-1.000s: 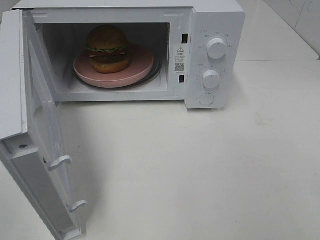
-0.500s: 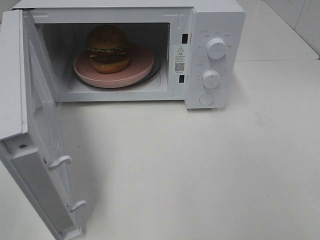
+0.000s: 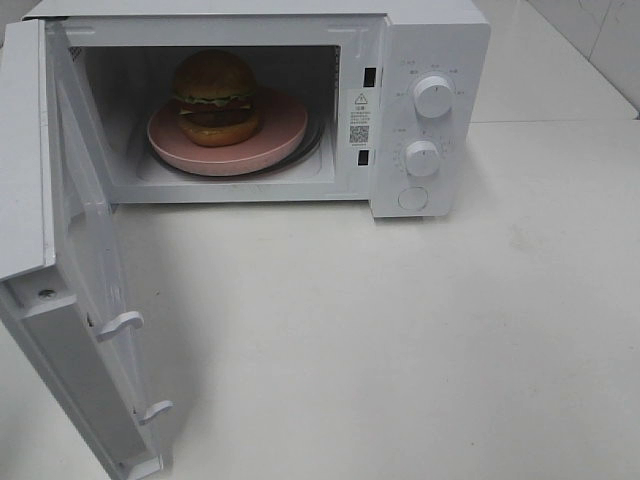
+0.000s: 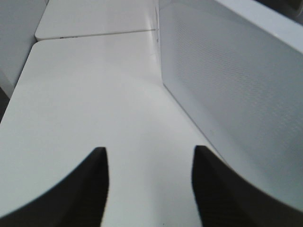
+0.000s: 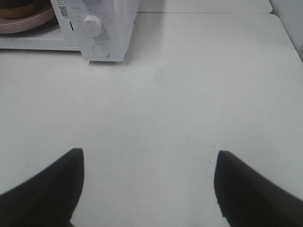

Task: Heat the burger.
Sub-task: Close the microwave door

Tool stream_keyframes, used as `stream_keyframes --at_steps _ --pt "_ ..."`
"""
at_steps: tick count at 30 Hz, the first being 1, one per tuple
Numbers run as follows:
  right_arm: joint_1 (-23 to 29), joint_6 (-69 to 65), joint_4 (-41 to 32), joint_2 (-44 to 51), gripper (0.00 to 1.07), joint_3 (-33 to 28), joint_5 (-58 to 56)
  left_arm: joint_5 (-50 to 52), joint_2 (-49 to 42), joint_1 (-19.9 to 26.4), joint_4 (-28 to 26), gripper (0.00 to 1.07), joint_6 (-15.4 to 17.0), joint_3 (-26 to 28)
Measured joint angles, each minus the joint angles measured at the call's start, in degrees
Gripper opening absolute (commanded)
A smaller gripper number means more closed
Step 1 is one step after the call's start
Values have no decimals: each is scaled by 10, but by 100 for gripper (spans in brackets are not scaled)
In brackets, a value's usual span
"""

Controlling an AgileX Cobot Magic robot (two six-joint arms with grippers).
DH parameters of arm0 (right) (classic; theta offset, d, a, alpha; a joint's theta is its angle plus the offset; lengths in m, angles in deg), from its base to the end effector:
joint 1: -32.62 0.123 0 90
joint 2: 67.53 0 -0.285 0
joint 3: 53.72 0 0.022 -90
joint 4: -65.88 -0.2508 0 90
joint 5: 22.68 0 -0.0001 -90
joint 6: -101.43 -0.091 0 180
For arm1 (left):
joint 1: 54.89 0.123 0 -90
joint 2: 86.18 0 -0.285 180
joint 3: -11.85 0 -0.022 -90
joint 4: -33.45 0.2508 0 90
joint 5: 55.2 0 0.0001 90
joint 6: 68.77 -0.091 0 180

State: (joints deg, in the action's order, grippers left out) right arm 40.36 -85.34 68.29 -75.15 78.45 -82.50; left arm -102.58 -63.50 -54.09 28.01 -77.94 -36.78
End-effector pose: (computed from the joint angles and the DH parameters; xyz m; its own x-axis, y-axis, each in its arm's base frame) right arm -0.0057 -0.0041 0.2823 -0.4305 0.0392 -0.9017 -0.0606 0.9956 0.0722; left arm 0.0473 -0.0057 0.2906 -0.4713 0.0887 -0.8775 0.0928 0.9944 0.0507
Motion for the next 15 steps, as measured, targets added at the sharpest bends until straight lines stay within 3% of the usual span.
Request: stream_keyframes --at_steps 1,2,11,15 --pt "0 0 0 0 74 0 0 4 14 0 5 17 0 -3" --pt "0 0 0 0 74 0 0 22 36 0 17 2 0 -9" --pt "0 0 0 0 74 0 0 138 106 0 32 0 0 -65" --pt "0 0 0 0 74 0 0 253 139 0 32 0 0 -117"
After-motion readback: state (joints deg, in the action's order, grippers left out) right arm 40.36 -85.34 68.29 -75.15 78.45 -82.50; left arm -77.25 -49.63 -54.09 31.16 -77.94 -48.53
